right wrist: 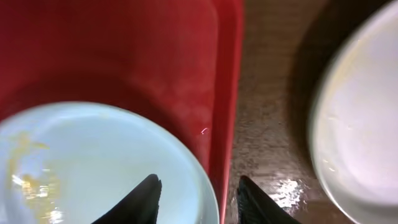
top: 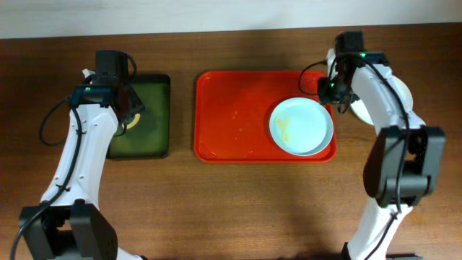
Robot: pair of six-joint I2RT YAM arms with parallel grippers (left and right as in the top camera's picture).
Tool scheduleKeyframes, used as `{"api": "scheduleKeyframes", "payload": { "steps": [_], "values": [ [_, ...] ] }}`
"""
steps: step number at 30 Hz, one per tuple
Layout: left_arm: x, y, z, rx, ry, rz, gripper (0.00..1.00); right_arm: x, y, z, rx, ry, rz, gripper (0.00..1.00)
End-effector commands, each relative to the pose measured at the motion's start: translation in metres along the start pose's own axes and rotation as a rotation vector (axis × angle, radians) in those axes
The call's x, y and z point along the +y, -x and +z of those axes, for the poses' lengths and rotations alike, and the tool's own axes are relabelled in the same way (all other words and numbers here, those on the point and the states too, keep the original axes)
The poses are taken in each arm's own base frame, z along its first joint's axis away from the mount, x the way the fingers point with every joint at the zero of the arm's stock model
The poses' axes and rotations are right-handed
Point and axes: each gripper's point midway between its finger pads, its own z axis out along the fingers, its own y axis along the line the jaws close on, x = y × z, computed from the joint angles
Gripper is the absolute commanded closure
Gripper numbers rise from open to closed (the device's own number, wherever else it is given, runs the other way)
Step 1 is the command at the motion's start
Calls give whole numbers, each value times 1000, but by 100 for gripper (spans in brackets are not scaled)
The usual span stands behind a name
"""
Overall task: Clean dirty plates on tray and stack at the side
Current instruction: 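Move the right gripper to the rim of the remaining blue-green plate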
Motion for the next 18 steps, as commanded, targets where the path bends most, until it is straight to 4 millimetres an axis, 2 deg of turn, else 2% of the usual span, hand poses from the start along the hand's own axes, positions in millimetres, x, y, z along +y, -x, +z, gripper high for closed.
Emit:
{"api": "scheduleKeyframes", "payload": {
  "steps": [1, 6, 12, 15, 18],
  "values": [
    [1, 0, 3, 2, -1, -13, 100, 7, -10, 16, 52, 27, -65, 69],
    [1, -1, 3, 3, -1, -12, 100, 7, -23, 30, 113, 32, -97, 68],
    [1, -1, 3, 4, 0, -12, 100, 7, -41, 35, 173, 36, -135, 66],
    [1, -1, 3, 5, 1, -11, 100, -7, -55, 41, 217, -46, -151, 70],
    [1, -1, 3, 5, 1, -11, 100, 1, -68, 39, 266, 7, -148, 70]
  ]
}}
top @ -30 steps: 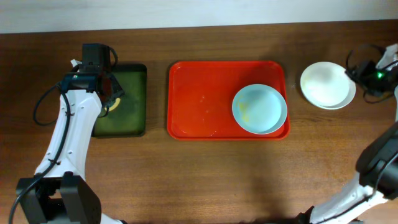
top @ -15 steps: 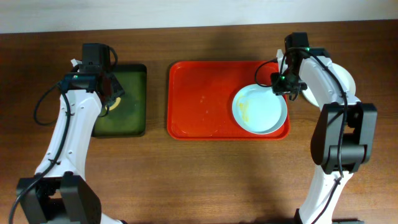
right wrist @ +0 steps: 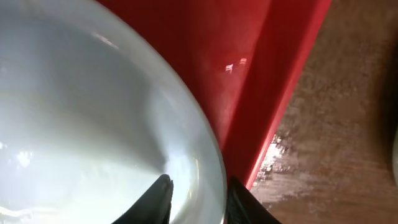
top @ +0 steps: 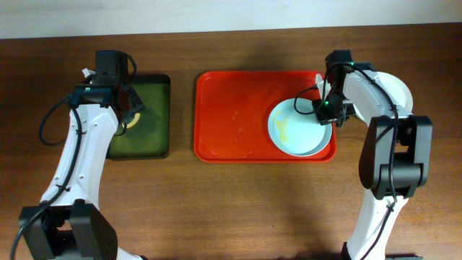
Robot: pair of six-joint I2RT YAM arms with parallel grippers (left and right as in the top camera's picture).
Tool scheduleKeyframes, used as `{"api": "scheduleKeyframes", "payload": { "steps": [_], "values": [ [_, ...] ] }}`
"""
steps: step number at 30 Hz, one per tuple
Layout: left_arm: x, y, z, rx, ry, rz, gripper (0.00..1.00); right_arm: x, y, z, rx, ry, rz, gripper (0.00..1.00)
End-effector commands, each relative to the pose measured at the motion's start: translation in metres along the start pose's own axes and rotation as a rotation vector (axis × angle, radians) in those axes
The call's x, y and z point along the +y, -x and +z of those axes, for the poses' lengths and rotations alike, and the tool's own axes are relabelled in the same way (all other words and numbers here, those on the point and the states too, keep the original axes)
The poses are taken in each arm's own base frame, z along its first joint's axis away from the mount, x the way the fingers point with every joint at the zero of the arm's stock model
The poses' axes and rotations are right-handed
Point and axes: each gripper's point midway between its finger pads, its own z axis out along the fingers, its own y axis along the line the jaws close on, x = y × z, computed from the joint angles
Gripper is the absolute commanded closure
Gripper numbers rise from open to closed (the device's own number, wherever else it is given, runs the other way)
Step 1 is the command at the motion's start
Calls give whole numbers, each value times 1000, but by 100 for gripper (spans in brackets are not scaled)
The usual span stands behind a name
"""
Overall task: Clean dirty plates on tray and stack at the side
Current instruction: 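Move the right gripper to the rim of the remaining blue-green plate, then scrub the blue-green plate with the sponge while the right gripper holds it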
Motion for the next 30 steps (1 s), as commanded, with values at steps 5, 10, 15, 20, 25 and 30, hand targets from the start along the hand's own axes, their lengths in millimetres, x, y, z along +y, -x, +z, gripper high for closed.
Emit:
{"api": "scheduleKeyframes", "payload": {
  "steps": [5, 10, 15, 20, 25, 30],
  "values": [
    [2, -2, 3, 9, 3, -10, 100, 52, 0, 1, -3, 267, 15, 53],
    [2, -2, 3, 8, 2, -11, 100, 32, -8, 5, 39, 188, 162, 28],
    [0, -3, 3, 12, -6, -10, 100, 49, -25, 23, 79, 263, 167, 70],
    [-55, -17, -7, 87, -298, 125, 100, 73, -19, 43, 30, 338, 260, 89],
    [-126, -60, -9, 128, -392, 243, 100, 131, 12, 39, -92, 376, 127, 92],
    [-201, -129, 8, 198, -481, 395, 100, 154, 17, 37, -109, 386, 127, 96]
  ]
}}
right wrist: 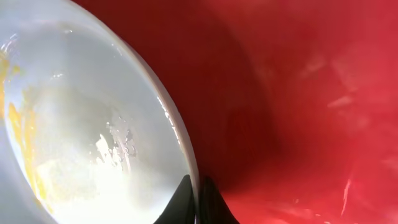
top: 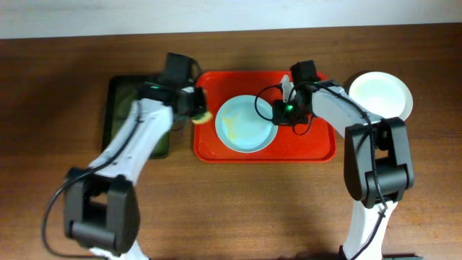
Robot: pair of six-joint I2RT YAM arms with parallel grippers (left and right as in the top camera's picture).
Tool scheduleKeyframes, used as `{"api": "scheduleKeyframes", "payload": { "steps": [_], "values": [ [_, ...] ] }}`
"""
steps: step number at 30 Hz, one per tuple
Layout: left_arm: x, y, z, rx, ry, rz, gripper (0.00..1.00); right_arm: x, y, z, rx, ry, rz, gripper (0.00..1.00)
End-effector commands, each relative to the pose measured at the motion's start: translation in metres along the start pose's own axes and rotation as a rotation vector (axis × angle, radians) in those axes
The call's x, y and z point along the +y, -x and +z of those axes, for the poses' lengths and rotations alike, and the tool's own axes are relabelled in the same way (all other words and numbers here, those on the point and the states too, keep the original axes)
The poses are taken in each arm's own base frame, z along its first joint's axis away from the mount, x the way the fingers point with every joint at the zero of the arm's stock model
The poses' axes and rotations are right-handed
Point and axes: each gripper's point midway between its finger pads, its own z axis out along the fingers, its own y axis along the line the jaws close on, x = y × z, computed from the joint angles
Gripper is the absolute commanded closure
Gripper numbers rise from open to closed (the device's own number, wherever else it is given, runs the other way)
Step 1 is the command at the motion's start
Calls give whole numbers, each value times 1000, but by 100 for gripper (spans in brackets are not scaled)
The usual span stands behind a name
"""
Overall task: Clean dirty plates on tray and stack at the side
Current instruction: 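Scrub the blue-green plate with the sponge while the right gripper holds it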
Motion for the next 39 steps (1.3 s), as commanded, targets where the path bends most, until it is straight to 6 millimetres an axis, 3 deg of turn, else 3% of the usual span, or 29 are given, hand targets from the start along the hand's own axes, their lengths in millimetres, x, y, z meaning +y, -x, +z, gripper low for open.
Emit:
{"api": "scheduleKeyframes", "payload": {
  "steps": [1, 2, 5, 8, 10, 11, 13, 16, 18, 20, 22, 25, 27, 29, 31, 34, 36, 39],
  "values": [
    [-47, -37, 36, 83, -58, 87, 100, -7, -27, 28, 87, -37, 52, 96],
    [-66, -51, 52, 99, -74, 124, 100, -7, -27, 28, 87, -37, 56, 96],
    [-97, -71, 74, 103, -111, 171, 100, -7, -27, 28, 87, -38, 55, 96],
    [-113, -61, 78, 43, -152, 184, 100, -7, -27, 28, 88, -38, 55, 96],
    [-110, -61, 87, 35, -133, 185, 100, -7, -27, 28, 87, -38, 55, 96],
    [-107, -65, 94, 47, -121, 185, 100, -7, -27, 28, 87, -38, 55, 96],
    [-70, -70, 112, 46, 58, 189, 100, -8, -28, 27, 94, -40, 57, 96],
    [-7, -53, 92, -36, 426, 240, 100, -9, -28, 27, 93, -45, 56, 96],
    [8, -37, 69, -73, 564, 267, 100, -12, -28, 27, 89, -66, 56, 96],
    [-6, -13, 47, -106, 564, 260, 100, -12, -28, 27, 89, -65, 56, 96],
    [-42, 1, 38, -100, 411, 226, 100, -12, -28, 27, 89, -65, 56, 96],
    [-104, -14, 55, -3, 60, 194, 100, -12, -28, 27, 89, -65, 56, 96],
    [-112, -26, 70, 50, 6, 193, 100, -12, -28, 27, 90, -65, 56, 96],
    [-97, -43, 101, 106, 59, 197, 100, -12, -28, 27, 90, -65, 52, 96],
    [-60, -36, 118, 86, 198, 184, 100, -12, -29, 27, 93, -66, 53, 96],
    [4, -6, 105, 5, 448, 161, 100, -12, -29, 27, 94, -66, 54, 96],
    [38, 14, 78, -57, 657, 220, 100, -12, -29, 27, 93, -66, 53, 96],
    [27, 36, 51, -109, 652, 207, 100, -12, -29, 27, 93, -66, 54, 96]
  ]
}}
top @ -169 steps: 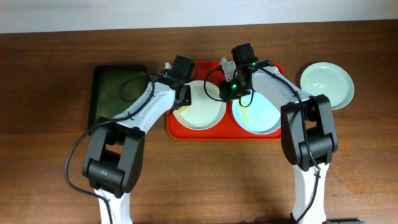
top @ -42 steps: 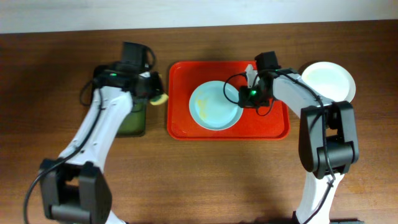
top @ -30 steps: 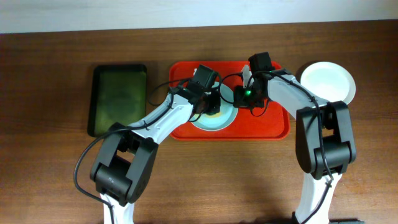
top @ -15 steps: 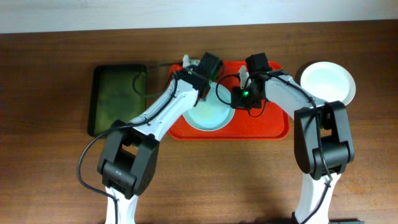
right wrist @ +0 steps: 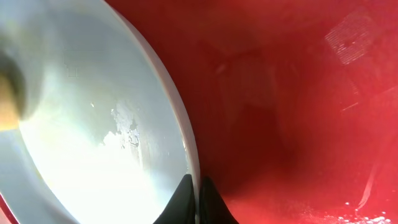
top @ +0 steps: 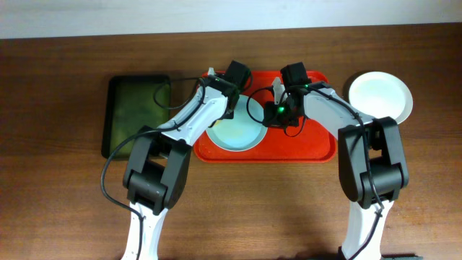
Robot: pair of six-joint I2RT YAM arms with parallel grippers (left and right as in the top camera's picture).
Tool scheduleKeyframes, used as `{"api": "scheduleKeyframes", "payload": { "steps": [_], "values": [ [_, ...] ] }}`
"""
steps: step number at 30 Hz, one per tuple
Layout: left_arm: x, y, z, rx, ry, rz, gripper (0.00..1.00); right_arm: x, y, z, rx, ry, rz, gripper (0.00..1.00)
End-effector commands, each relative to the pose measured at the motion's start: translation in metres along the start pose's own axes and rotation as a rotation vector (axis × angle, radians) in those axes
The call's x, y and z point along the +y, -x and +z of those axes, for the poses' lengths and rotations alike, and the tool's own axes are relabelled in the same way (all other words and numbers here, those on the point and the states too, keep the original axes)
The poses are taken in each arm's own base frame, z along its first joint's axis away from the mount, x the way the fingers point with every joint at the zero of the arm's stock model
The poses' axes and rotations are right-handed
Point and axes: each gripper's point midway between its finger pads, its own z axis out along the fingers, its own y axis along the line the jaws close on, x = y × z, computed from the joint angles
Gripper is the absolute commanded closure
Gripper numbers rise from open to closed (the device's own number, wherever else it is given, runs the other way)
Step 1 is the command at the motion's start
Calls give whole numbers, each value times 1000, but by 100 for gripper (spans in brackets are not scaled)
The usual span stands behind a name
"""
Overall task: Clean dirty plates on tray and stack at the side
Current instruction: 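Scrub the blue-green plate with the sponge while the right gripper holds it, then carry the blue-green plate with the right gripper onto the stack at right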
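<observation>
A light blue plate (top: 238,136) lies in the left half of the red tray (top: 310,141). My right gripper (top: 273,114) is shut on the plate's right rim; in the right wrist view the jaws (right wrist: 196,202) pinch the thin rim of the plate (right wrist: 93,124) above the tray floor (right wrist: 298,93). My left gripper (top: 222,110) reaches in from the left over the plate's upper left part. A tan sponge (right wrist: 5,99) rests on the plate at the left edge of the right wrist view, where the left gripper is.
A clean white plate (top: 380,95) sits on the wooden table to the right of the tray. A dark green tray (top: 133,115) lies to the left of the red one. Both arms cross over the red tray's upper half.
My left gripper has gone from the tray's left edge to over the plate, and the sponge now sits where the yellow smear showed. The plate lies slightly further left. The right gripper still holds its rim.
First the smeared plate lay at the tray's right end, my right gripper open beside it and the left at the green tray. Then the right jaws stood around the rim. Later the plate was mid-tray, gripped, the left bringing a sponge. Now the sponge is on the plate.
</observation>
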Motion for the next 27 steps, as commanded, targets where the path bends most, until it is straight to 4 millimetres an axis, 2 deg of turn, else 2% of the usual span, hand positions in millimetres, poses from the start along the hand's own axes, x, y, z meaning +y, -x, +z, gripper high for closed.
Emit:
{"api": "scheduleKeyframes", "payload": {
  "steps": [1, 2, 3, 4, 6, 9, 11, 12, 14, 15, 16, 17, 18, 19, 22, 23, 24, 25, 26, 27],
  "values": [
    [43, 43, -25, -109, 93, -70, 100, -36, -21, 17, 69, -113, 43, 96],
    [15, 44, -36, -78, -91, -84, 100, -36, -21, 17, 68, -113, 43, 96],
    [-29, 38, -46, -20, -346, -81, 100, -36, -20, 17, 65, -113, 42, 96],
    [-50, 36, -48, 1, -460, -78, 100, -36, -20, 17, 65, -113, 42, 96],
    [-63, 32, -38, -1, -501, -78, 100, -36, -21, 17, 69, -113, 43, 96],
    [-62, 22, -31, 21, -482, -19, 100, -37, -22, 17, 71, -114, 44, 96],
    [-39, 3, -18, 72, -344, 4, 100, -37, -25, 17, 81, -116, 48, 96],
    [-35, -8, -11, 99, -319, 12, 100, -37, -25, 17, 81, -116, 48, 96],
    [-41, -31, 4, 146, -349, 20, 100, -37, -25, 17, 81, -115, 49, 96],
    [-34, -40, 16, 146, -298, 25, 100, -37, -25, 17, 83, -116, 49, 96],
    [-12, -42, 24, 130, -171, 37, 100, -37, -26, 17, 85, -117, 49, 96],
    [16, -40, 24, 105, -24, 53, 100, -37, -25, 17, 84, -116, 49, 96],
    [47, -32, 11, 74, 128, 32, 100, -37, -25, 17, 82, -116, 49, 96],
    [61, -26, -1, 51, 183, 2, 100, -36, -22, 16, 76, -115, 46, 96],
    [81, 7, -65, -91, 144, -88, 100, -24, -3, -2, 38, -107, 31, 96],
    [86, 16, -84, -135, 115, -118, 100, -17, 8, -13, 15, -103, 8, 96],
    [97, 26, -112, -193, 74, -163, 100, -8, 22, -32, -14, -109, -36, 96],
    [107, 31, -126, -218, 55, -194, 100, -8, 31, -47, -39, -157, -54, 96],
    [126, 35, -134, -234, 57, -235, 100, -8, 45, -74, -89, -268, -82, 96],
    [146, 36, -131, -222, 76, -273, 100, -6, 53, -95, -125, -356, -104, 96]
  ]
}}
